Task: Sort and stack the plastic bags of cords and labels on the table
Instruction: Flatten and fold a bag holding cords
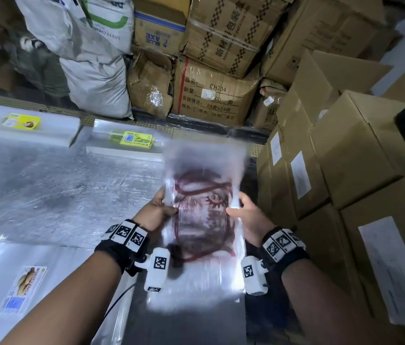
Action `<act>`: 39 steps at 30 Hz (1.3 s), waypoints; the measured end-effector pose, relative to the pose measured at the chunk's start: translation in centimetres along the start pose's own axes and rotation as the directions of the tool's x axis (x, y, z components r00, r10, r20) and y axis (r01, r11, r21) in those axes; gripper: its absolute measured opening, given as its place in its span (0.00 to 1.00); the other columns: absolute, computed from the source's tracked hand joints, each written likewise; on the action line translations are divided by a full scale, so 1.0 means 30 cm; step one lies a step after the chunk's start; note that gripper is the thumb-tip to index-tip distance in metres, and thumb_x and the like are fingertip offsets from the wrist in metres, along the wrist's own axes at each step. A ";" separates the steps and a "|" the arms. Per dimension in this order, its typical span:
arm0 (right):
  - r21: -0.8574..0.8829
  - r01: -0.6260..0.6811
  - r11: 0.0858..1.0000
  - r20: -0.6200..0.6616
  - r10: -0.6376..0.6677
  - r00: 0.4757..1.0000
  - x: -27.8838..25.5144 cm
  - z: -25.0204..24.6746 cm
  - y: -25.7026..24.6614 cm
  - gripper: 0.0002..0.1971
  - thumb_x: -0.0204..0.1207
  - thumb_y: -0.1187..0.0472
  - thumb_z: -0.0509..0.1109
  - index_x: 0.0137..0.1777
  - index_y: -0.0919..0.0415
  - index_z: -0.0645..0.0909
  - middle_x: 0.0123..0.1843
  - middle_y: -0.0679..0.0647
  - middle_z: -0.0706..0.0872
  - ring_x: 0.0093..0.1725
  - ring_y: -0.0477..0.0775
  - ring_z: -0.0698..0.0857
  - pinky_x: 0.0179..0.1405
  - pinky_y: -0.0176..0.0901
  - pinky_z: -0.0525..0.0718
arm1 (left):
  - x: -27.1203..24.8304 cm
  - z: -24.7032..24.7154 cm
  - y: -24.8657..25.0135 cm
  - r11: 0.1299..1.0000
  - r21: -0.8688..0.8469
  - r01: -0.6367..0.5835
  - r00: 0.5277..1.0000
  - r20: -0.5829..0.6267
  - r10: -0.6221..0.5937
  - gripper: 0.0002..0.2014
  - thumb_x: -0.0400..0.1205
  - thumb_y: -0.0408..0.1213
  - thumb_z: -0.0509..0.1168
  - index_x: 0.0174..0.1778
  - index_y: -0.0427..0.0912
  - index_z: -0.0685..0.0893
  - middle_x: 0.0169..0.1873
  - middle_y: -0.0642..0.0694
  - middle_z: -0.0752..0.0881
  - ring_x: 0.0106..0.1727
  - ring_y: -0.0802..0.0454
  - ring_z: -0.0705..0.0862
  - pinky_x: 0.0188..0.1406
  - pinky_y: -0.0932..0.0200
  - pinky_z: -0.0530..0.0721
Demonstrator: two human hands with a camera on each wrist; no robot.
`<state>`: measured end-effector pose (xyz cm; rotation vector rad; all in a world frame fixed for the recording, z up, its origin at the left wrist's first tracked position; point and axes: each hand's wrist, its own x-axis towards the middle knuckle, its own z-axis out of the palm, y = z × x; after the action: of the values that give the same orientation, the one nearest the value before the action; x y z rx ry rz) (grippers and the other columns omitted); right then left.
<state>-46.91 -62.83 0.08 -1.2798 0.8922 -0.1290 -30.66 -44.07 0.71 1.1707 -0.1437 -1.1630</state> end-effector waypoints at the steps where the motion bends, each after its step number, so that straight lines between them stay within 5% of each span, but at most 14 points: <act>1: -0.003 -0.034 0.999 0.003 0.034 0.999 0.005 0.008 0.027 0.24 0.79 0.74 0.66 0.74 0.61 0.72 0.69 0.68 0.82 0.64 0.62 0.85 0.66 0.57 0.83 | -0.002 -0.008 -0.014 1.000 0.002 0.028 0.999 -0.018 -0.028 0.36 0.74 0.10 0.53 0.66 0.55 0.80 0.50 0.41 0.91 0.51 0.43 0.88 0.42 0.53 0.86; 3: -0.027 -0.074 0.997 -0.040 0.073 0.997 0.026 0.017 0.075 0.25 0.78 0.75 0.66 0.74 0.62 0.73 0.69 0.69 0.82 0.65 0.65 0.84 0.72 0.61 0.79 | -0.009 -0.005 -0.036 0.997 -0.036 0.064 0.997 -0.027 -0.065 0.36 0.72 0.08 0.47 0.64 0.45 0.82 0.56 0.38 0.89 0.56 0.39 0.88 0.43 0.50 0.88; 5: 0.012 -0.095 0.995 -0.057 0.095 0.994 0.023 0.024 0.086 0.22 0.80 0.78 0.63 0.72 0.62 0.75 0.65 0.68 0.85 0.63 0.65 0.85 0.70 0.61 0.80 | -0.021 0.006 -0.038 0.996 -0.040 0.074 0.995 -0.065 -0.076 0.35 0.72 0.07 0.47 0.63 0.43 0.82 0.51 0.40 0.90 0.48 0.44 0.90 0.36 0.56 0.88; 7: 0.024 -0.094 0.995 -0.066 0.095 0.993 0.019 0.025 0.090 0.22 0.80 0.78 0.63 0.72 0.62 0.74 0.65 0.69 0.84 0.62 0.65 0.85 0.69 0.60 0.81 | -0.017 0.002 -0.038 0.997 -0.035 0.066 0.995 -0.078 -0.069 0.33 0.73 0.07 0.49 0.64 0.42 0.81 0.51 0.41 0.88 0.53 0.41 0.87 0.44 0.55 0.87; 11: 0.027 -0.048 0.998 -0.093 0.051 0.994 0.013 0.017 0.099 0.25 0.80 0.78 0.64 0.76 0.62 0.72 0.65 0.62 0.84 0.58 0.56 0.86 0.53 0.43 0.83 | -0.025 0.000 -0.018 0.984 -0.146 0.099 0.994 -0.040 -0.106 0.23 0.82 0.19 0.56 0.66 0.45 0.80 0.53 0.37 0.90 0.52 0.39 0.90 0.43 0.43 0.91; 14: 0.028 -0.025 0.999 -0.068 0.027 0.997 0.000 0.020 0.082 0.24 0.81 0.79 0.63 0.74 0.61 0.72 0.63 0.54 0.83 0.56 0.48 0.84 0.49 0.34 0.81 | -0.027 -0.016 -0.012 0.977 -0.182 0.113 0.993 0.001 -0.115 0.22 0.83 0.26 0.59 0.71 0.50 0.79 0.62 0.33 0.86 0.61 0.30 0.84 0.58 0.31 0.83; 16: 0.020 -0.007 1.000 -0.072 0.009 0.997 -0.005 0.014 0.073 0.21 0.81 0.80 0.61 0.67 0.58 0.73 0.57 0.50 0.82 0.51 0.42 0.82 0.43 0.26 0.80 | -0.024 -0.047 0.000 0.986 -0.141 0.087 0.995 -0.043 -0.094 0.24 0.84 0.28 0.59 0.72 0.55 0.78 0.54 0.37 0.89 0.44 0.38 0.89 0.42 0.43 0.89; 18: 0.018 0.003 1.000 -0.073 -0.001 0.997 -0.005 -0.006 0.077 0.22 0.81 0.80 0.62 0.67 0.55 0.74 0.62 0.56 0.83 0.54 0.48 0.84 0.47 0.31 0.82 | -0.033 -0.081 0.029 0.992 -0.099 0.073 0.993 -0.082 -0.081 0.25 0.85 0.28 0.59 0.72 0.60 0.77 0.50 0.42 0.89 0.28 0.47 0.85 0.25 0.54 0.86; 24: 0.119 0.002 0.993 -0.068 0.006 0.998 -0.021 -0.034 0.095 0.25 0.81 0.80 0.62 0.72 0.56 0.74 0.60 0.64 0.87 0.55 0.61 0.87 0.56 0.53 0.87 | -0.125 -0.044 0.214 0.931 0.348 -0.109 0.982 -0.110 0.156 0.26 0.88 0.25 0.57 0.74 0.61 0.74 0.59 0.45 0.89 0.46 0.37 0.90 0.41 0.39 0.90; 27: 0.090 0.010 0.996 -0.044 -0.006 0.999 -0.028 -0.019 0.082 0.26 0.81 0.80 0.62 0.73 0.56 0.73 0.61 0.64 0.87 0.54 0.59 0.88 0.50 0.48 0.88 | -0.178 0.066 0.316 0.859 0.458 -0.227 0.968 0.009 0.251 0.26 0.89 0.26 0.53 0.74 0.63 0.72 0.59 0.49 0.89 0.49 0.38 0.90 0.51 0.29 0.86; 30: 0.077 0.018 0.997 -0.041 -0.015 0.999 -0.036 -0.003 0.069 0.26 0.82 0.80 0.62 0.74 0.56 0.73 0.63 0.63 0.86 0.54 0.57 0.89 0.47 0.45 0.88 | -0.238 0.190 0.395 0.835 0.438 -0.333 0.943 0.171 0.287 0.28 0.90 0.26 0.51 0.76 0.65 0.70 0.62 0.48 0.87 0.50 0.40 0.90 0.49 0.32 0.87; 34: 0.120 0.004 0.993 0.003 -0.004 1.000 -0.056 0.004 0.055 0.26 0.79 0.73 0.70 0.74 0.56 0.73 0.62 0.64 0.86 0.61 0.63 0.86 0.66 0.61 0.83 | -0.250 0.259 0.413 0.927 0.205 -0.313 0.906 0.357 0.227 0.30 0.87 0.24 0.54 0.76 0.65 0.69 0.66 0.43 0.85 0.50 0.39 0.91 0.39 0.42 0.91; 37: 0.092 -0.002 0.996 0.069 -0.004 0.998 -0.079 0.005 0.040 0.33 0.65 0.57 0.86 0.68 0.50 0.76 0.61 0.64 0.86 0.58 0.61 0.88 0.63 0.61 0.85 | -0.185 0.227 0.344 0.983 0.028 -0.181 0.942 0.294 0.165 0.33 0.81 0.24 0.59 0.78 0.60 0.69 0.68 0.39 0.83 0.47 0.37 0.92 0.37 0.46 0.92; 39: 0.156 -0.007 0.988 0.100 -0.009 0.995 -0.090 0.002 0.035 0.33 0.66 0.65 0.85 0.70 0.55 0.77 0.58 0.65 0.87 0.49 0.57 0.91 0.48 0.52 0.91 | -0.121 0.176 0.252 0.994 0.044 -0.100 0.984 0.153 0.092 0.34 0.78 0.26 0.63 0.78 0.57 0.69 0.58 0.40 0.89 0.43 0.38 0.92 0.34 0.47 0.92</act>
<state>-49.09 -60.97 0.53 -1.1309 0.7799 -0.1312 -30.83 -45.25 10.55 1.1079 -0.3439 -1.1682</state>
